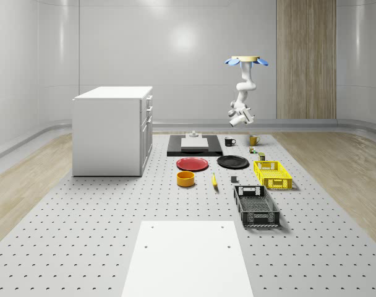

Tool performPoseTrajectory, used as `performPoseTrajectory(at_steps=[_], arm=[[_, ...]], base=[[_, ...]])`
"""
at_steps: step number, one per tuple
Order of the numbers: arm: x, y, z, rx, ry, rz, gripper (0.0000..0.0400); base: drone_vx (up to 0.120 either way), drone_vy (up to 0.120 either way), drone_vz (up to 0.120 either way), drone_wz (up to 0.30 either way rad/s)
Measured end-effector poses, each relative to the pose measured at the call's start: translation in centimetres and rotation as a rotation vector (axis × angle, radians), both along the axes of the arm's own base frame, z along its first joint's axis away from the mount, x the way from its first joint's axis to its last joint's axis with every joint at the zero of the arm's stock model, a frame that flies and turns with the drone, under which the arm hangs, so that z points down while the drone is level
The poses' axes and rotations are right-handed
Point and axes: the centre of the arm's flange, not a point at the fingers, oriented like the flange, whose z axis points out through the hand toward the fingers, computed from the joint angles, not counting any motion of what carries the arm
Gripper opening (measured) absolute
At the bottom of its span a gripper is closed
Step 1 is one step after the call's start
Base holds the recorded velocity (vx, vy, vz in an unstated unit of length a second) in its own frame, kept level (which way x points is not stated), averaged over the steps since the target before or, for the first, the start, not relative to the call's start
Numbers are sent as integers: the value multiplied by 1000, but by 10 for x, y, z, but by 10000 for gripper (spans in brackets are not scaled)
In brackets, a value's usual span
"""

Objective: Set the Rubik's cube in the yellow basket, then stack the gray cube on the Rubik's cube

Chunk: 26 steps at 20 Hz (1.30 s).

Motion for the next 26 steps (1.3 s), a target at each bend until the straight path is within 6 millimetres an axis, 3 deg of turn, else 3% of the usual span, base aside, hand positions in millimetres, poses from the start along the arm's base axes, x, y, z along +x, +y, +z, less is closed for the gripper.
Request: performPoseTrajectory(at_steps=[3, 6, 11, 17, 23, 26], arm=[[2, 4, -50, -513, 0, -19, 400], [3, -15, -93, -994, 0, -37, 400], [4, -55, -125, -1516, 2, -53, 400], [4, -80, -132, -1778, 5, -57, 400], [4, -89, -134, -1868, 7, -57, 400], [4, -91, -134, -1888, 7, -57, 400]], base=[[120, 0, -120, 0], [13, 0, -120, 0], [0, 0, -120, 0], [93, 0, -120, 0], [120, 0, -120, 0], [120, -120, -120, 0]])
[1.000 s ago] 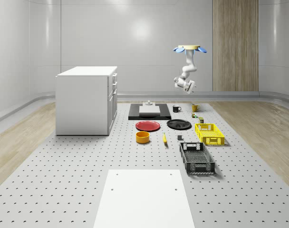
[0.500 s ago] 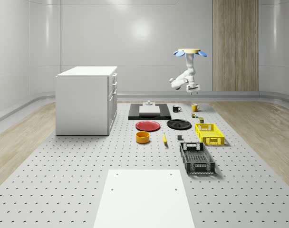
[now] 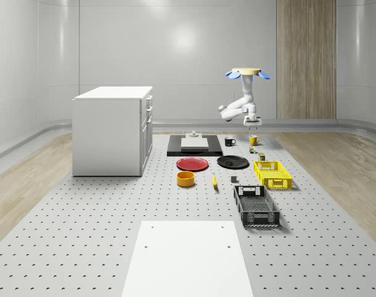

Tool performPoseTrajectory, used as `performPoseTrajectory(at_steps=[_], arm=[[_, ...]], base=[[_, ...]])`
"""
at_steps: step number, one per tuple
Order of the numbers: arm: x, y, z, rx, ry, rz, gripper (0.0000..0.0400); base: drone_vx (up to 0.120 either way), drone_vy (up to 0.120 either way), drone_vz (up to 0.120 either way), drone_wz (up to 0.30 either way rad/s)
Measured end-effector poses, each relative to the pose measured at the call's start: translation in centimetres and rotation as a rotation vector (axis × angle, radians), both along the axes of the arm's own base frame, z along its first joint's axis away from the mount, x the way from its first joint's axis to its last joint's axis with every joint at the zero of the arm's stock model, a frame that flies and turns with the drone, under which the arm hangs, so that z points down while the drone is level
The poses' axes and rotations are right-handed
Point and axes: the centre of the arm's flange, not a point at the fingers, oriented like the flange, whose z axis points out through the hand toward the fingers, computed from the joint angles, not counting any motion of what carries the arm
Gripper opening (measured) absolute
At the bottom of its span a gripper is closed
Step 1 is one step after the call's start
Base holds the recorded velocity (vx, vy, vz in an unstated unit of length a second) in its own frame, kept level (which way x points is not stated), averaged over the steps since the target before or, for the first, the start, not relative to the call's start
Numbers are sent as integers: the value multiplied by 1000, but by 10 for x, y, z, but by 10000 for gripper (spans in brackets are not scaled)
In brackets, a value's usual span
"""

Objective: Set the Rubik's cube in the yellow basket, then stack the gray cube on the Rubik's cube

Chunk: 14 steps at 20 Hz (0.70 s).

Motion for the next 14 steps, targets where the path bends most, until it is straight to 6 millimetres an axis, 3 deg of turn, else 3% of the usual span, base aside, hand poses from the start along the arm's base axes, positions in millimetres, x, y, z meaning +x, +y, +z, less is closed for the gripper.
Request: performPoseTrajectory(at_steps=[2, 7, 12, 14], arm=[[0, -1, 0, -8, 0, 0, 400], [0, -2, 0, -19, 1, 0, 400], [0, -2, 0, -24, 1, 0, 400], [0, -2, 0, -25, 1, 0, 400]], base=[[80, -80, -120, 0], [0, 0, -120, 0], [120, 0, -120, 0], [20, 0, -120, 0]])
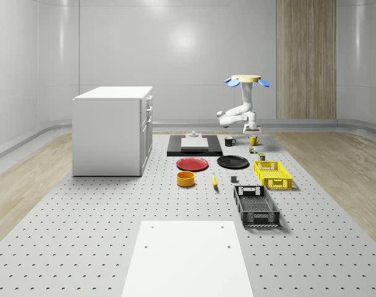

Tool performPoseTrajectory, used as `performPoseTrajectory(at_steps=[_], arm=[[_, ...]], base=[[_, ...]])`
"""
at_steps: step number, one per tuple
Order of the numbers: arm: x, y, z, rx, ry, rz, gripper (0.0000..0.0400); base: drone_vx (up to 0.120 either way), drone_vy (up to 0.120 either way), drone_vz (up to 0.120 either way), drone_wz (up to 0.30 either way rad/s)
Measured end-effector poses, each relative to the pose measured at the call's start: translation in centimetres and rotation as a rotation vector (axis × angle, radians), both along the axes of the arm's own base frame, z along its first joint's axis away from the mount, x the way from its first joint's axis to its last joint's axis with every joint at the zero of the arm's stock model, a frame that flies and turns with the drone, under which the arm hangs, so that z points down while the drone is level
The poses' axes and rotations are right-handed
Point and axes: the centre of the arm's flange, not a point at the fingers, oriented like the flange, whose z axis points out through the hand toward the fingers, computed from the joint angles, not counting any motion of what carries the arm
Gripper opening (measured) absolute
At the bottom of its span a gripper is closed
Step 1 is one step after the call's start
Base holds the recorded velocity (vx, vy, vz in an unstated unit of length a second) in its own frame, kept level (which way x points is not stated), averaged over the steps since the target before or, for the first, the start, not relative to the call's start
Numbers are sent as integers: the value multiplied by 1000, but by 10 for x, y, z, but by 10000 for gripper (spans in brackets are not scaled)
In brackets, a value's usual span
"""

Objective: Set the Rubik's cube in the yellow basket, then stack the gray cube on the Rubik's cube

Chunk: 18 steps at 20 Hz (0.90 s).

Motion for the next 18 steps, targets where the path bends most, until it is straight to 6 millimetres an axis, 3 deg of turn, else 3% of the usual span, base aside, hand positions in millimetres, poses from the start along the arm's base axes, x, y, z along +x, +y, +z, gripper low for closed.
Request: performPoseTrajectory(at_steps=[15, 18], arm=[[0, 0, 0, -2, 0, 0, 400], [0, 0, 1, -2, 0, 0, 400]], base=[[-5, -8, -120, 0], [0, 0, -13, 0]])
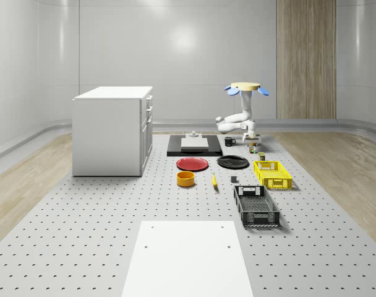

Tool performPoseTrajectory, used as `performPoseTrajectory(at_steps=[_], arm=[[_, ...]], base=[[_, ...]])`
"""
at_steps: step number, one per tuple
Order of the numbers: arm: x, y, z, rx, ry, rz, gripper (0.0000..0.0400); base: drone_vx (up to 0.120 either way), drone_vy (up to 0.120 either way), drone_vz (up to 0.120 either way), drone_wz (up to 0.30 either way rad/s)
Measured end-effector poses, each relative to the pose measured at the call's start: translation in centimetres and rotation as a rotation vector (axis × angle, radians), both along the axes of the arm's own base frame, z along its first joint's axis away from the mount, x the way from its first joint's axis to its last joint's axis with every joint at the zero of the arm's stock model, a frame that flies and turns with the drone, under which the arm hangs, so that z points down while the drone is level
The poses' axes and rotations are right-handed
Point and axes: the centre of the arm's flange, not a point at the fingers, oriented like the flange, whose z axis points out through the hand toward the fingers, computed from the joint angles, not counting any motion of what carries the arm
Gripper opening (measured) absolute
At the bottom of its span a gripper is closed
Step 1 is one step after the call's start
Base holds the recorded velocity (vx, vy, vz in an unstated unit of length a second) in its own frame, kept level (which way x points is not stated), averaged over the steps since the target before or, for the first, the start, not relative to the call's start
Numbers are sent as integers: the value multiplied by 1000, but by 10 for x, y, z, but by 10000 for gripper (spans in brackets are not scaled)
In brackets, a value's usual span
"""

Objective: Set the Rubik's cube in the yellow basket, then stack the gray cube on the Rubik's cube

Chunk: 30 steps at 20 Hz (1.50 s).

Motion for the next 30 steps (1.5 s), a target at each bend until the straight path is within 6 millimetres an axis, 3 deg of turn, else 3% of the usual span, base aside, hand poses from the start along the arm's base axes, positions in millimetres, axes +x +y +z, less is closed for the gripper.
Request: performPoseTrajectory(at_steps=[10, 19, 24, 30], arm=[[0, 0, 27, 0, 0, 0, 400], [0, 0, 34, 0, 0, 0, 400], [0, 0, 35, 0, 0, 1, 348], [0, 0, 33, 0, 0, 1, 331]], base=[[0, 0, 0, 0], [0, 0, 0, 0], [0, 0, 0, 0], [0, 0, 0, 0]])
